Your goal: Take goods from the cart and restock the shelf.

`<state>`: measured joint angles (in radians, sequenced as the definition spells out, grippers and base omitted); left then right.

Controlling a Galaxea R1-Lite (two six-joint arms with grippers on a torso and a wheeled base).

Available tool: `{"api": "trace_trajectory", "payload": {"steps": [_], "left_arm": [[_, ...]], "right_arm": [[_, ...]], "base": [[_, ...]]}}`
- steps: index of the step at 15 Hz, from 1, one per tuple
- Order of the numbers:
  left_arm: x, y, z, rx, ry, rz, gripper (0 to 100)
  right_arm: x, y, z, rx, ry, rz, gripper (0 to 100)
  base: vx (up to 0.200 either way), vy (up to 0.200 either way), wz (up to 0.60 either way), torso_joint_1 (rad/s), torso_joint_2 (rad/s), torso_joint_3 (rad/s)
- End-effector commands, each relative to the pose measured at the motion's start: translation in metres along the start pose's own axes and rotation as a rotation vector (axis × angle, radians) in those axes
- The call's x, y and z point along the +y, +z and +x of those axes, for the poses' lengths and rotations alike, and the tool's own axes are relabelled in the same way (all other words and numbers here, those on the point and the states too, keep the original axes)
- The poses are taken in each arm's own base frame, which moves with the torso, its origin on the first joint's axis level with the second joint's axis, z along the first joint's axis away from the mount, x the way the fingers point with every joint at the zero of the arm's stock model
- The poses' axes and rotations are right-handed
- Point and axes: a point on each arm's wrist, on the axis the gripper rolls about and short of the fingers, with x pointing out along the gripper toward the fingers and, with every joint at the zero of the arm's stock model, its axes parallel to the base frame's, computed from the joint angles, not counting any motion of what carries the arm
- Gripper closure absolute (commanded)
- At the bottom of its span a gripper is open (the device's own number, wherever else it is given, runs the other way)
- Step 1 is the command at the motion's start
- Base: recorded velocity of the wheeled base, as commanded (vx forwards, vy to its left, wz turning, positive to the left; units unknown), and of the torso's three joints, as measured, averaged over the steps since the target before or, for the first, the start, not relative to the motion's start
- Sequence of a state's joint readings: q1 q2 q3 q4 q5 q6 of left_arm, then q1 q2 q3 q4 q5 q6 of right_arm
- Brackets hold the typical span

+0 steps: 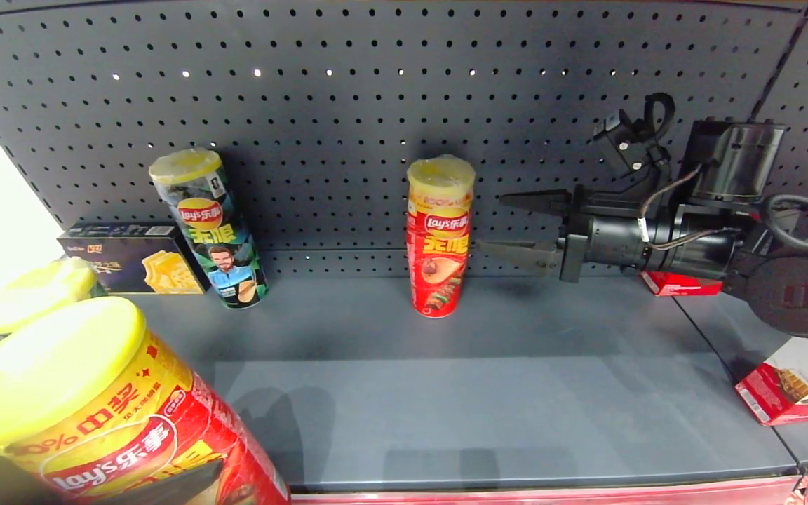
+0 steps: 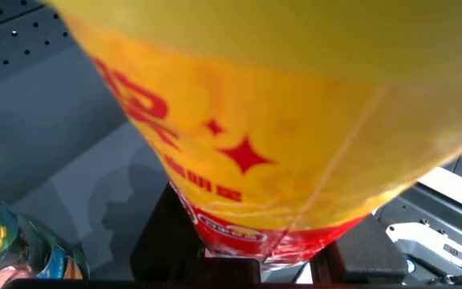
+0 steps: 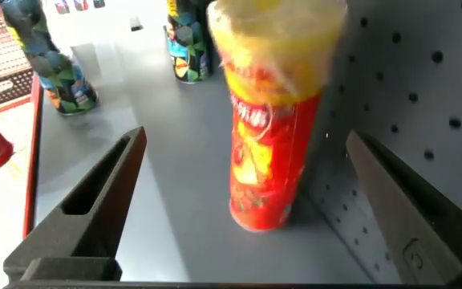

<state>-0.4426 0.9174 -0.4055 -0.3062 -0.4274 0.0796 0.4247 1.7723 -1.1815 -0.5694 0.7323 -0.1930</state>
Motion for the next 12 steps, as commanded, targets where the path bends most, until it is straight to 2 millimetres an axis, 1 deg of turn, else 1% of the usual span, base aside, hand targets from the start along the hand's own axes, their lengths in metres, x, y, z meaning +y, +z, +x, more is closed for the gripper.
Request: {"api": "trace_trajectory", "payload": {"steps": [1, 2, 3, 6, 9, 12], "left_arm": [[0.0, 0.0, 0.0, 0.001, -0.001, 0.0, 100], [0.0, 0.0, 0.0, 0.0, 0.0, 0.0, 100], [0.0, 0.001, 0.0, -0.001, 0.002, 0.001, 100], [0.0, 0.0, 0.001, 0.003, 0.002, -0.001, 100], [0.0, -0.001, 0.001, 0.006, 0.003, -0.002, 100], [0.0, 0.0, 0.001, 0.003, 0.006, -0.001, 100]], "right_arm": [[-0.008, -0.006, 0.008, 0.006, 0.001, 0.005, 0], [-0.015, -0.011, 0.011, 0.013, -0.01, 0.01, 0], [-0.017, -0.013, 0.012, 0.015, -0.012, 0.011, 0], [-0.025, -0.026, 0.021, 0.032, -0.014, 0.027, 0], [-0.03, -0.038, 0.029, 0.048, -0.01, 0.04, 0], [-0.035, -0.049, 0.043, 0.053, 0.001, 0.046, 0]], "base": [[0.0, 0.0, 0.0, 0.0, 0.0, 0.0], [0.0, 0.0, 0.0, 0.0, 0.0, 0.0], [0.0, 0.0, 0.0, 0.0, 0.0, 0.0], [0.0, 0.0, 0.0, 0.0, 0.0, 0.0], [0.0, 0.0, 0.0, 0.0, 0.0, 0.0], [0.0, 0.0, 0.0, 0.0, 0.0, 0.0]]}}
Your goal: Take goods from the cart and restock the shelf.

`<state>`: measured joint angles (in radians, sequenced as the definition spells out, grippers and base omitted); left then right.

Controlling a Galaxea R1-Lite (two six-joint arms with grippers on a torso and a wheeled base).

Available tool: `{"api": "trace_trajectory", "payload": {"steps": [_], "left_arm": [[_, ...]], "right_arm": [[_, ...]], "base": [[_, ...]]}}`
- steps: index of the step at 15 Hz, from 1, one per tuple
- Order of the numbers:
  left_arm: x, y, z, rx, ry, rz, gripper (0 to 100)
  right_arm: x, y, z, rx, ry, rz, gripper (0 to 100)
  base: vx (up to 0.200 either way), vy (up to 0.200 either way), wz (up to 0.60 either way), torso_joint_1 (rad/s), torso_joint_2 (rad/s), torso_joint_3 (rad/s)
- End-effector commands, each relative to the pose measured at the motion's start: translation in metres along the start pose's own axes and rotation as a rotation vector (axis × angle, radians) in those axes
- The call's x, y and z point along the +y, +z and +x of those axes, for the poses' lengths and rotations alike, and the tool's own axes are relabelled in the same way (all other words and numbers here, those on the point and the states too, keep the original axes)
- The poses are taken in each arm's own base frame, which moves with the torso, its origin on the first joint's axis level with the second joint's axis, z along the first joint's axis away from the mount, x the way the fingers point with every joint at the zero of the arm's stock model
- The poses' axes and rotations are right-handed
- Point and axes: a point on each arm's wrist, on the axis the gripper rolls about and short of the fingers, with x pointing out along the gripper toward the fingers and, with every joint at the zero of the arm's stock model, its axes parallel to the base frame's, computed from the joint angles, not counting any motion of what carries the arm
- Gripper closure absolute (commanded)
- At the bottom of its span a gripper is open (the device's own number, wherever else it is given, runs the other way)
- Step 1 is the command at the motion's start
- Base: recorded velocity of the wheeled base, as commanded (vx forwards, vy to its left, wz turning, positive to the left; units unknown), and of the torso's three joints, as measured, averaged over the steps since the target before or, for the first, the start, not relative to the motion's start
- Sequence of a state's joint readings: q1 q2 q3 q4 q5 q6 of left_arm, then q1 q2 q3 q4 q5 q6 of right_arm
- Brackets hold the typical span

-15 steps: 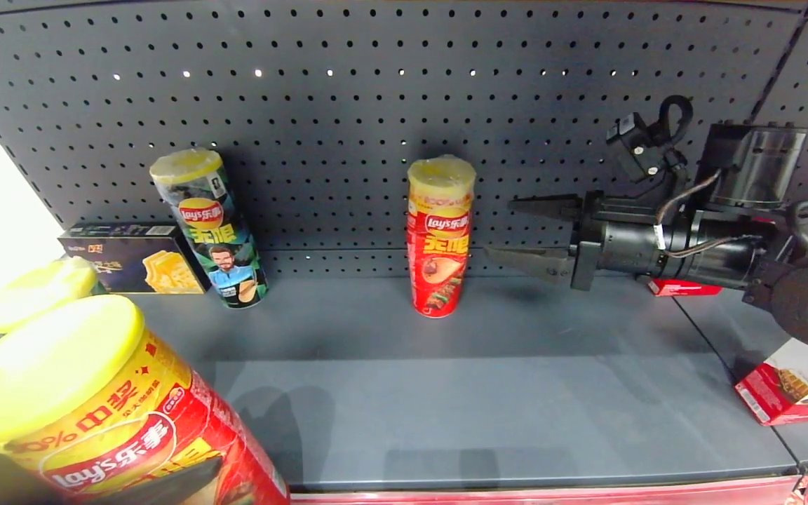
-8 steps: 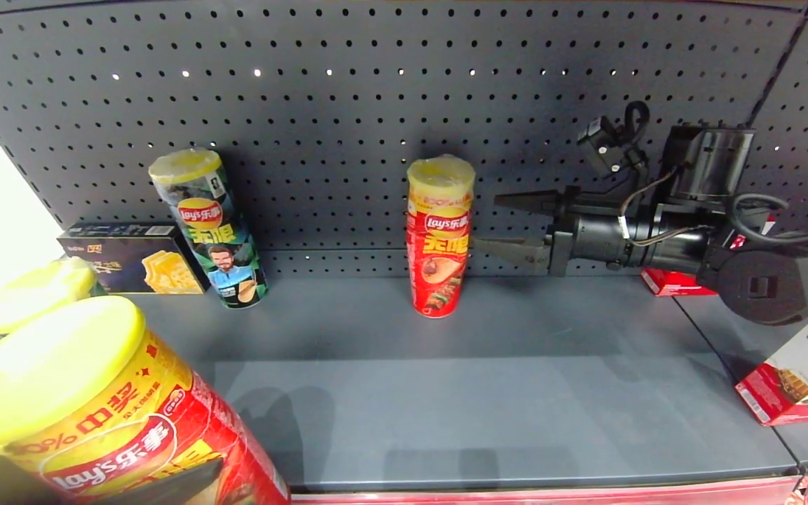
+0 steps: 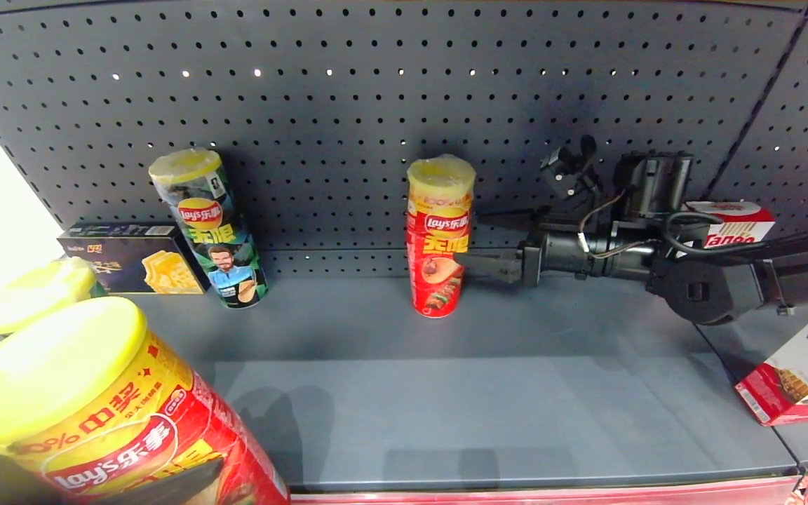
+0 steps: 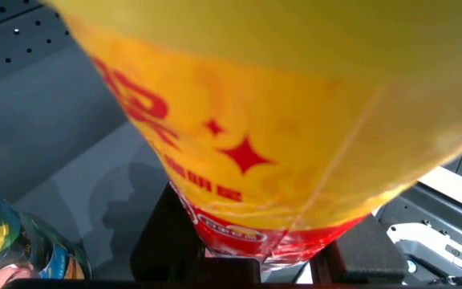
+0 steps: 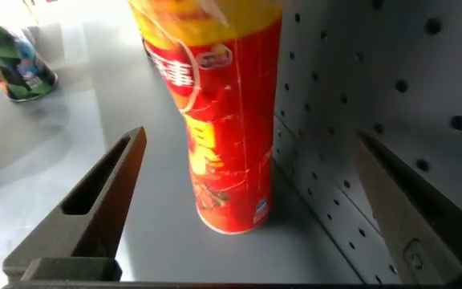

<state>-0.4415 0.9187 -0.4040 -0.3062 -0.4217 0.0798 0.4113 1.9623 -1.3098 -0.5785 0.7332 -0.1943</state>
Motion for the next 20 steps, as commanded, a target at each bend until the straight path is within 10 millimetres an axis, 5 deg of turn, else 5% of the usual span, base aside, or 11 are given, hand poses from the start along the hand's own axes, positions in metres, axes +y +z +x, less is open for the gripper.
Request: {"api": "trace_trajectory", "payload": {"steps": [1, 16, 17, 20], "left_arm": [[0.0, 0.0, 0.0, 0.0, 0.0, 0.0, 100], [0.0, -0.006, 0.0, 0.02, 0.003, -0.023, 100], [0.0, -0.006, 0.0, 0.018, 0.001, -0.022, 100], [0.0, -0.007, 0.0, 0.021, 0.001, -0.024, 100]], "right_arm": [[-0.003, -0.01, 0.008, 0.013, 0.006, 0.011, 0], [-0.005, -0.038, 0.057, 0.007, 0.059, 0.013, 0], [-0.005, -0.037, 0.057, 0.005, 0.058, 0.011, 100], [-0.003, -0.034, 0.055, 0.007, 0.054, 0.013, 100]], "base": [[0.0, 0.0, 0.0, 0.0, 0.0, 0.0], [0.0, 0.0, 0.0, 0.0, 0.0, 0.0], [0.0, 0.0, 0.0, 0.0, 0.0, 0.0], [0.0, 0.0, 0.0, 0.0, 0.0, 0.0]]}}
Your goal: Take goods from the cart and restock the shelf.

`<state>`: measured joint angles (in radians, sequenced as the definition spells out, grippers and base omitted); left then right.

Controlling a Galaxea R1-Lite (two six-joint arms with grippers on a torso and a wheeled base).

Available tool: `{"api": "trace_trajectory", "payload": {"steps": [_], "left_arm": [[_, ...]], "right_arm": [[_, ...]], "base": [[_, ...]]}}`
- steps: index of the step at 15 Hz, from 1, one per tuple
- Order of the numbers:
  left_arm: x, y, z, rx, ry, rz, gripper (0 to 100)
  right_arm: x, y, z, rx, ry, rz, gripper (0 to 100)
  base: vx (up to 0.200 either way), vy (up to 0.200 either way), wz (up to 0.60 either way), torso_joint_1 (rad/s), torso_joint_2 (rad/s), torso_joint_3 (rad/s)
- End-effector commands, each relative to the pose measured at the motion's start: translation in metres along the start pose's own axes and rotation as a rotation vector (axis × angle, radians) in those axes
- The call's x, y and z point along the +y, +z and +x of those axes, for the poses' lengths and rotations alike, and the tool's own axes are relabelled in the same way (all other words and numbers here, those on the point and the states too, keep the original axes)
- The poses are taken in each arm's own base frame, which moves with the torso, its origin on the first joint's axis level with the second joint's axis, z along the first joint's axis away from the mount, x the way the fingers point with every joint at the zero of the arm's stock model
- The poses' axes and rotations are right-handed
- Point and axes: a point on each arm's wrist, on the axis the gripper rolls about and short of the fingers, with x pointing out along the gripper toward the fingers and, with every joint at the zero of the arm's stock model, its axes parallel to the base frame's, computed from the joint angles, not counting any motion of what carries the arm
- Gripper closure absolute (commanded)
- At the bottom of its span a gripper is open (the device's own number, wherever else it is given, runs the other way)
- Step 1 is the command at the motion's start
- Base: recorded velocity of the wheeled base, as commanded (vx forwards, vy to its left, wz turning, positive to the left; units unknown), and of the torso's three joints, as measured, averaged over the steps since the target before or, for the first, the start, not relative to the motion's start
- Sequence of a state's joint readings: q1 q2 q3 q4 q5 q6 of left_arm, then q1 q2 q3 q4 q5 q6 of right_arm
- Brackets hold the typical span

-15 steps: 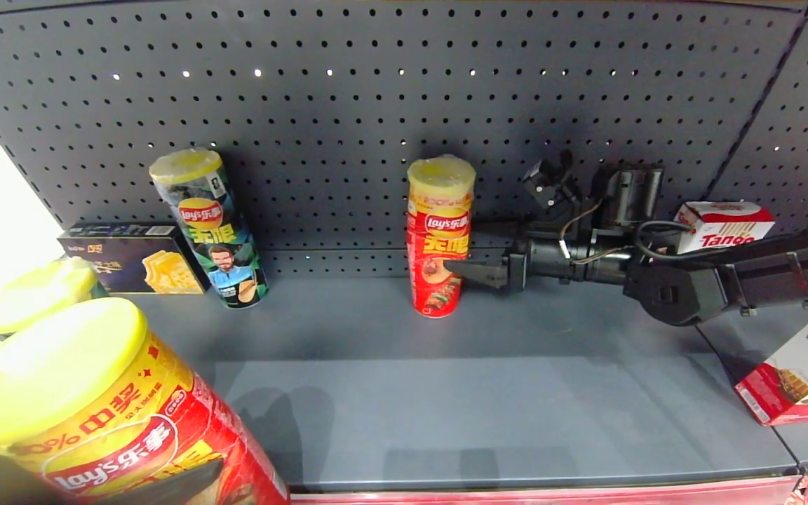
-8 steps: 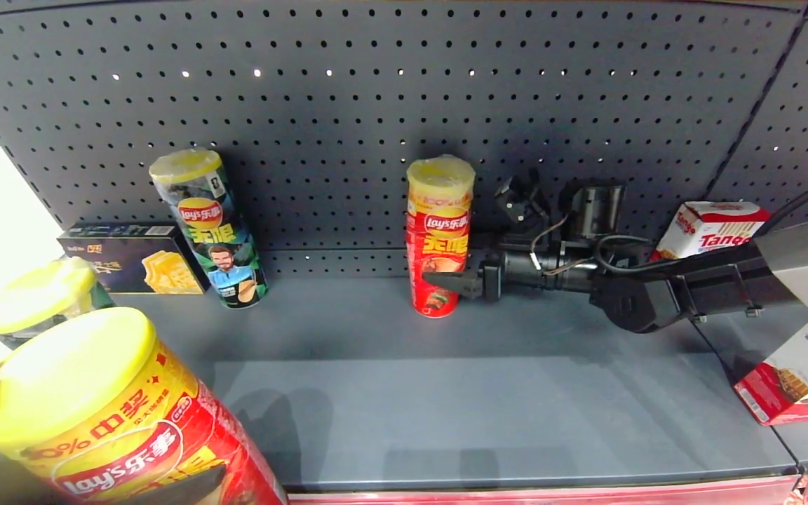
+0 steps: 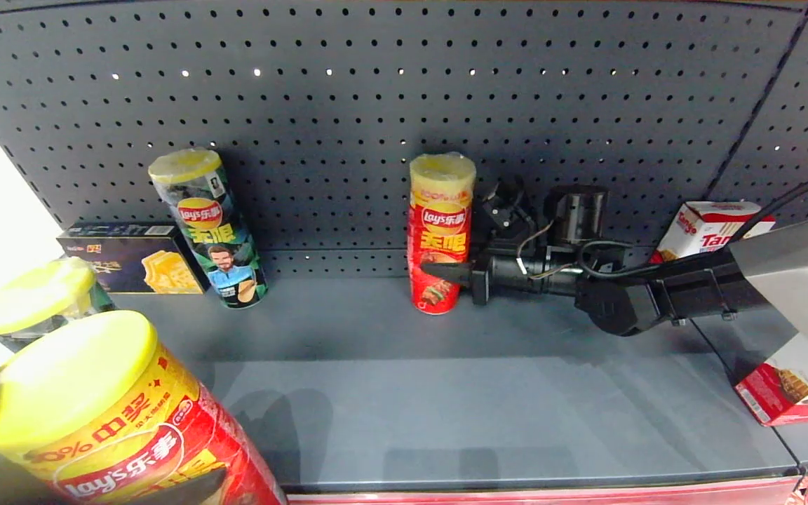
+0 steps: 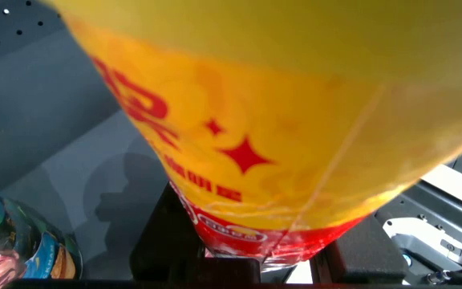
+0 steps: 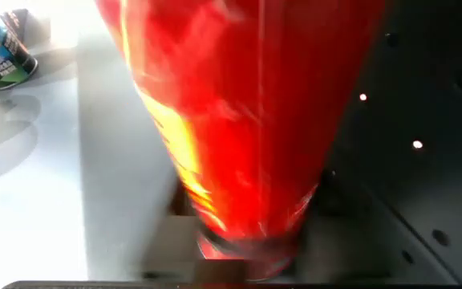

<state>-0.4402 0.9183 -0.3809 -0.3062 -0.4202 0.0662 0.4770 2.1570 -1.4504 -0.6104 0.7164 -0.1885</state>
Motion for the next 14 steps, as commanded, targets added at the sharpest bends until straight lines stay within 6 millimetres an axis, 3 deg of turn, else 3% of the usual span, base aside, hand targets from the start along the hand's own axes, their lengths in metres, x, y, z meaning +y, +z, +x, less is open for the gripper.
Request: {"api": "trace_trajectory", "payload": {"steps": [1, 6, 9, 10, 14], "left_arm": [[0.0, 0.0, 0.0, 0.0, 0.0, 0.0, 100], [0.0, 0.0, 0.0, -0.004, 0.0, 0.002, 100], [-0.001, -0.001, -0.001, -0.001, -0.002, 0.001, 100], [-0.001, -0.001, -0.001, -0.003, -0.003, 0.001, 100], [-0.001, -0.001, -0.001, -0.005, -0.003, 0.004, 100]], "right_arm": [[0.004, 0.007, -0.003, -0.008, 0.0, -0.007, 100], [0.025, 0.041, -0.025, -0.043, -0.005, -0.036, 100], [0.059, 0.063, -0.047, -0.057, -0.001, -0.019, 100], [0.079, 0.069, -0.06, -0.056, 0.011, -0.012, 100], [0.117, 0.068, -0.095, -0.048, 0.018, -0.007, 100]], "base": [[0.0, 0.0, 0.0, 0.0, 0.0, 0.0], [0.0, 0.0, 0.0, 0.0, 0.0, 0.0], [0.0, 0.0, 0.0, 0.0, 0.0, 0.0], [0.0, 0.0, 0.0, 0.0, 0.0, 0.0], [0.0, 0.0, 0.0, 0.0, 0.0, 0.0]]}}
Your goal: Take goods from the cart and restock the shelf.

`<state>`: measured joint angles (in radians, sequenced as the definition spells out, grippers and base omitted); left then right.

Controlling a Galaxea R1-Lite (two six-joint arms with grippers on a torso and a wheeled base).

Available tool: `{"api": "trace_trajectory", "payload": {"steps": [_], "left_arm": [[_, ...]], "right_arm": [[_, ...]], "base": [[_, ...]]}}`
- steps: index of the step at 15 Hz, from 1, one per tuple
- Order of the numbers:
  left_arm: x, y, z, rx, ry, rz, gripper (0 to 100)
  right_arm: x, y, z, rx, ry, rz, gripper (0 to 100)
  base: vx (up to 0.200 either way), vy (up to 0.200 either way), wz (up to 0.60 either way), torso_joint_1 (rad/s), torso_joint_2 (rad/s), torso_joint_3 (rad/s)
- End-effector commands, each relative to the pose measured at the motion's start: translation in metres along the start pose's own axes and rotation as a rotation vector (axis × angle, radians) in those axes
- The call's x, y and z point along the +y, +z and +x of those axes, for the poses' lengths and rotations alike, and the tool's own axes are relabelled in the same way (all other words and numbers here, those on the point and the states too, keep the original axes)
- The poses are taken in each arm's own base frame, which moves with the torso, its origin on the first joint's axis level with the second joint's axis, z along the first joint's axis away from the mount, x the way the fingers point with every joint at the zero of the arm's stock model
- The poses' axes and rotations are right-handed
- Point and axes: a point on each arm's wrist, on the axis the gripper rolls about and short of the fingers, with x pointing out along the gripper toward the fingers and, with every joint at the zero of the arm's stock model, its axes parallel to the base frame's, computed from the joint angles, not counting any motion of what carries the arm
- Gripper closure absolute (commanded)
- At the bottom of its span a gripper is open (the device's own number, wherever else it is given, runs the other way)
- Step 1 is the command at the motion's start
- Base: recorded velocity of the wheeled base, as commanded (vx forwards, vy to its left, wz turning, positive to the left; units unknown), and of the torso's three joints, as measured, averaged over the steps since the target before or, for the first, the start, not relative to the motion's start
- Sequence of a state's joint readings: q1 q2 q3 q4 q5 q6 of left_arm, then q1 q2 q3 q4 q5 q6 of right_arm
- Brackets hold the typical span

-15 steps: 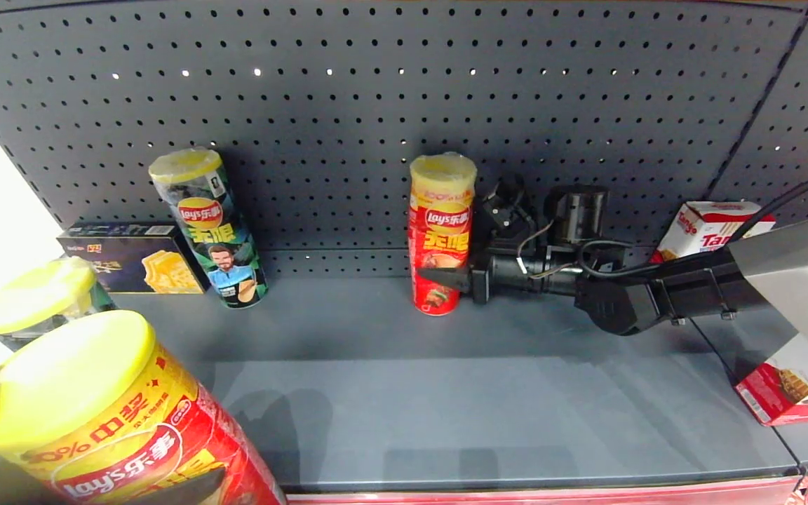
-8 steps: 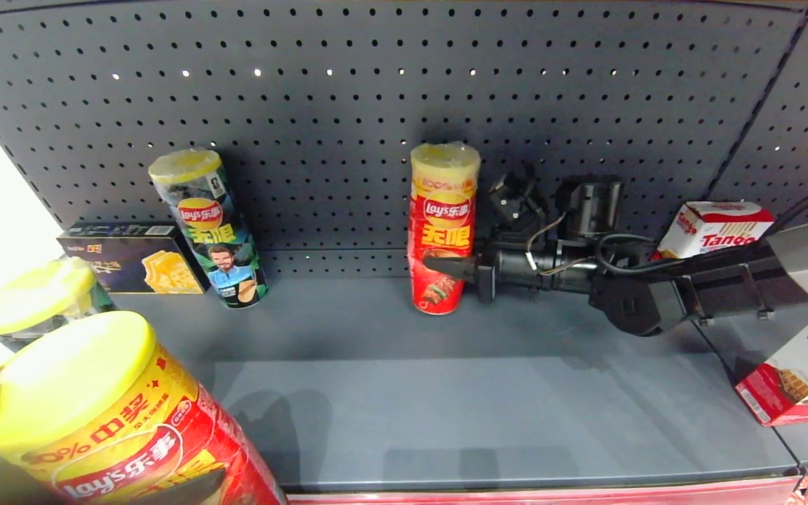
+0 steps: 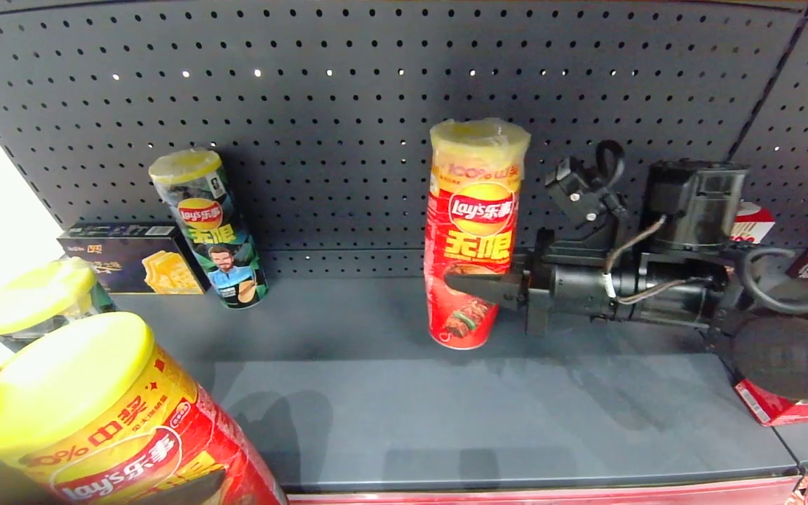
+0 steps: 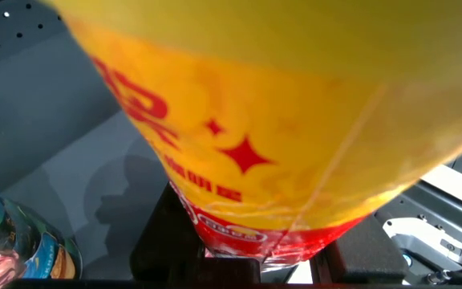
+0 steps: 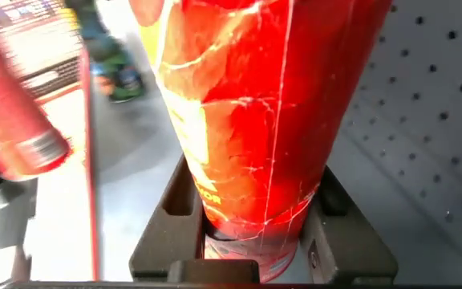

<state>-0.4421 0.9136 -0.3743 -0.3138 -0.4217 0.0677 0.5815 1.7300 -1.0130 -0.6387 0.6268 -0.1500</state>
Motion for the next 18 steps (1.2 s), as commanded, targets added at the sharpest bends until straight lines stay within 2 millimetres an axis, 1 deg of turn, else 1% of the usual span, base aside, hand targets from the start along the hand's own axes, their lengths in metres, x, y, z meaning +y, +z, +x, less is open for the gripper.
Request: {"api": "trace_trajectory", "payload": {"steps": [1, 2, 5, 7, 9, 13, 18], "left_arm": [[0.0, 0.0, 0.0, 0.0, 0.0, 0.0, 100], [0.0, 0.0, 0.0, 0.0, 0.0, 0.0, 100], [0.0, -0.001, 0.0, 0.001, 0.002, -0.001, 100], [-0.001, 0.0, -0.002, -0.006, 0.013, 0.003, 100], [-0.001, 0.0, -0.004, -0.007, 0.016, 0.003, 100], [-0.002, 0.0, -0.005, -0.013, 0.018, 0.004, 100], [-0.003, -0.003, -0.007, -0.014, 0.017, 0.005, 100]], "right_arm": [[0.031, 0.007, -0.029, -0.04, 0.013, -0.029, 100], [0.038, 0.0, -0.032, -0.037, -0.002, -0.027, 100], [0.056, -0.029, -0.036, -0.014, -0.005, 0.006, 100], [0.059, -0.047, -0.037, 0.002, -0.001, 0.018, 100], [0.06, -0.057, -0.037, 0.021, 0.0, 0.029, 100], [0.056, -0.069, -0.027, 0.034, 0.0, 0.033, 100], [0.051, -0.079, -0.023, 0.058, -0.007, 0.045, 100]], "base": [[0.0, 0.0, 0.0, 0.0, 0.0, 0.0], [0.0, 0.0, 0.0, 0.0, 0.0, 0.0], [0.0, 0.0, 0.0, 0.0, 0.0, 0.0], [0.0, 0.0, 0.0, 0.0, 0.0, 0.0], [0.0, 0.0, 0.0, 0.0, 0.0, 0.0], [0.0, 0.0, 0.0, 0.0, 0.0, 0.0], [0.0, 0.0, 0.0, 0.0, 0.0, 0.0]]}}
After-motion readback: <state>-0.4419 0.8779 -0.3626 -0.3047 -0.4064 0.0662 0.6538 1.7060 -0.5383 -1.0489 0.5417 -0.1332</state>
